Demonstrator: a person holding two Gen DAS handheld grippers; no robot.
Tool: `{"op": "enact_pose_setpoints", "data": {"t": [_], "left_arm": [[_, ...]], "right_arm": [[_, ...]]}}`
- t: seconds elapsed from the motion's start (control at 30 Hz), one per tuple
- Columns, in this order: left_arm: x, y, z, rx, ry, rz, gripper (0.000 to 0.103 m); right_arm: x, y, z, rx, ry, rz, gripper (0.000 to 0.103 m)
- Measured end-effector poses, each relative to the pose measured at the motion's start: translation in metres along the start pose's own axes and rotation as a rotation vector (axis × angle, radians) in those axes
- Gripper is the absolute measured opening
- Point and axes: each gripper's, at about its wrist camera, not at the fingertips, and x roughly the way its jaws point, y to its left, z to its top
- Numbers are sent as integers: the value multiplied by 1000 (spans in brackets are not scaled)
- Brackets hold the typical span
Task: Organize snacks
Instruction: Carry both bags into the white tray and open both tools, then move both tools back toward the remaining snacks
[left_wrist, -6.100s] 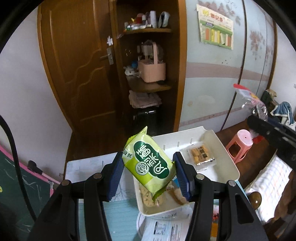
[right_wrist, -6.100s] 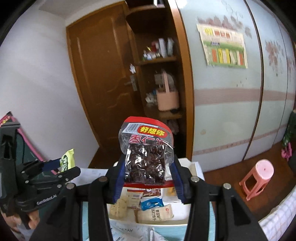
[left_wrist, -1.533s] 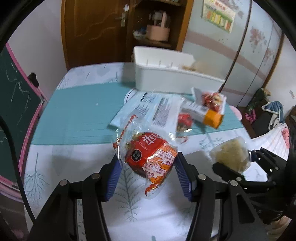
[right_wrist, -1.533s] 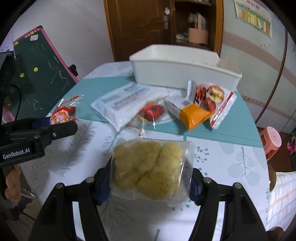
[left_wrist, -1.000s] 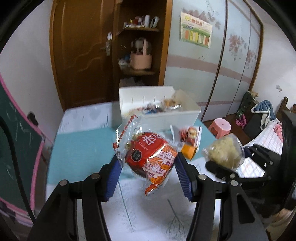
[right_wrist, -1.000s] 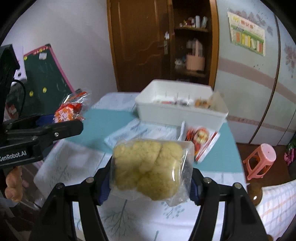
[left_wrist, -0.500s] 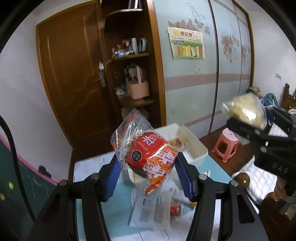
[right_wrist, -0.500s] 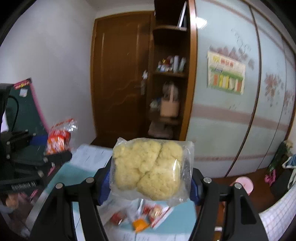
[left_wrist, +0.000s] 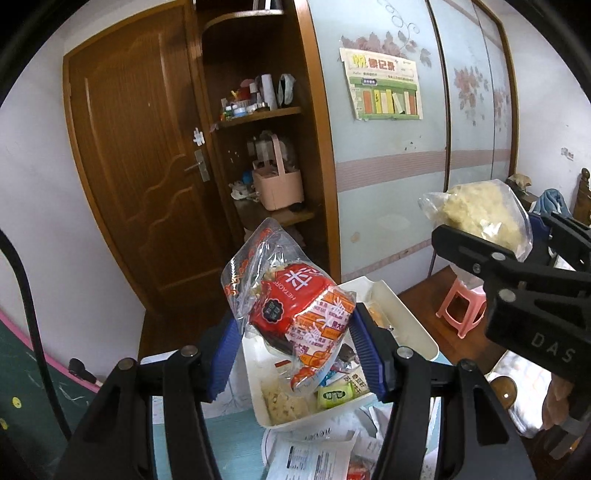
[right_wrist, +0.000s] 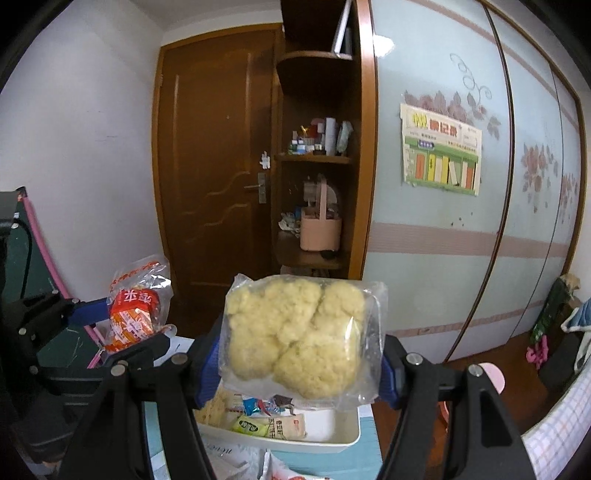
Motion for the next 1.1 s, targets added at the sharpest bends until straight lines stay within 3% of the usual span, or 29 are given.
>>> {"op": "enact_pose_setpoints", "data": {"t": [0.37, 0.43, 0.57, 0.7, 1.1], "left_arm": [[70, 4, -10, -32, 66, 14, 58], [83, 6, -12, -42, 75, 22, 66], [116, 14, -23, -44, 118, 19, 100], [138, 25, -40, -68, 159, 27, 101], [147, 35, -71, -93, 214, 35, 101]], "right_arm": [[78, -16, -20, 48, 135, 4, 68], [92, -17, -25, 57, 164, 12, 70], [123, -23, -40, 93, 238, 58, 72], [143, -32, -58, 152, 314, 77, 81], [143, -19, -72, 101, 332, 76, 84]]}}
